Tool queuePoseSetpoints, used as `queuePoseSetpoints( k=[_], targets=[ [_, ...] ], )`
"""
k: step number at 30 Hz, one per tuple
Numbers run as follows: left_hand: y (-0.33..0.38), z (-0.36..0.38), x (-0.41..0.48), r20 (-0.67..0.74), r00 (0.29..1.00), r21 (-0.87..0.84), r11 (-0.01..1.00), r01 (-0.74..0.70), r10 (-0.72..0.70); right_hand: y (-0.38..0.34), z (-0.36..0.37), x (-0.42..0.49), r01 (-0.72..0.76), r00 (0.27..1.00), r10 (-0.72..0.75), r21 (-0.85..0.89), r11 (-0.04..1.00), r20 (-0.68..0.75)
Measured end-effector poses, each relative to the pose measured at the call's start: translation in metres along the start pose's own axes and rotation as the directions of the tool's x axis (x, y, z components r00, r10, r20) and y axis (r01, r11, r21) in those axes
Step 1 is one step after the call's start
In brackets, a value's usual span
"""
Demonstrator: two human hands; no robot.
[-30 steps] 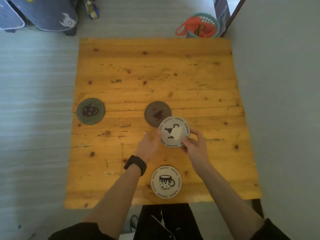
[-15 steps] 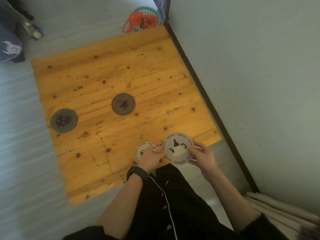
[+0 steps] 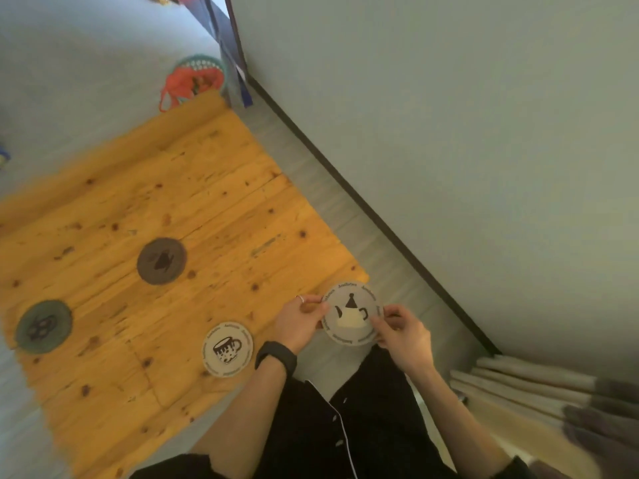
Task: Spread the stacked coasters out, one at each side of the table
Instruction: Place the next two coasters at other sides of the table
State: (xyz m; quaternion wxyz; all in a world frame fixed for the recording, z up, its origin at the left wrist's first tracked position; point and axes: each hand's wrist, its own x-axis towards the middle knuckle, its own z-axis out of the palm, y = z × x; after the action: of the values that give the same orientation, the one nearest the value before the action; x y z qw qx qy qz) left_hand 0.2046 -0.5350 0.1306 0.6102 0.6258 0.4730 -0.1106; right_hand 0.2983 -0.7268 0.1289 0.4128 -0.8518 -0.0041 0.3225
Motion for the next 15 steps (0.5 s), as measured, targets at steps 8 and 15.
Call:
queuePoseSetpoints(
  k=[8,15],
  targets=[
    [0.071,0.128,0.046,-0.062,0.995,-0.122,0.990,0.068,-0.076,0.018,-0.117,0.108,0.006,0.990,-0.006,0.000,1.000,0.142],
    [0.124,0.205,0.073,-0.092,0.981,-0.406,0.906,0.121,-0.172,-0.014,-0.198,0.194,0.085,0.966,-0.052,-0.122,0.989,0.253]
  ],
)
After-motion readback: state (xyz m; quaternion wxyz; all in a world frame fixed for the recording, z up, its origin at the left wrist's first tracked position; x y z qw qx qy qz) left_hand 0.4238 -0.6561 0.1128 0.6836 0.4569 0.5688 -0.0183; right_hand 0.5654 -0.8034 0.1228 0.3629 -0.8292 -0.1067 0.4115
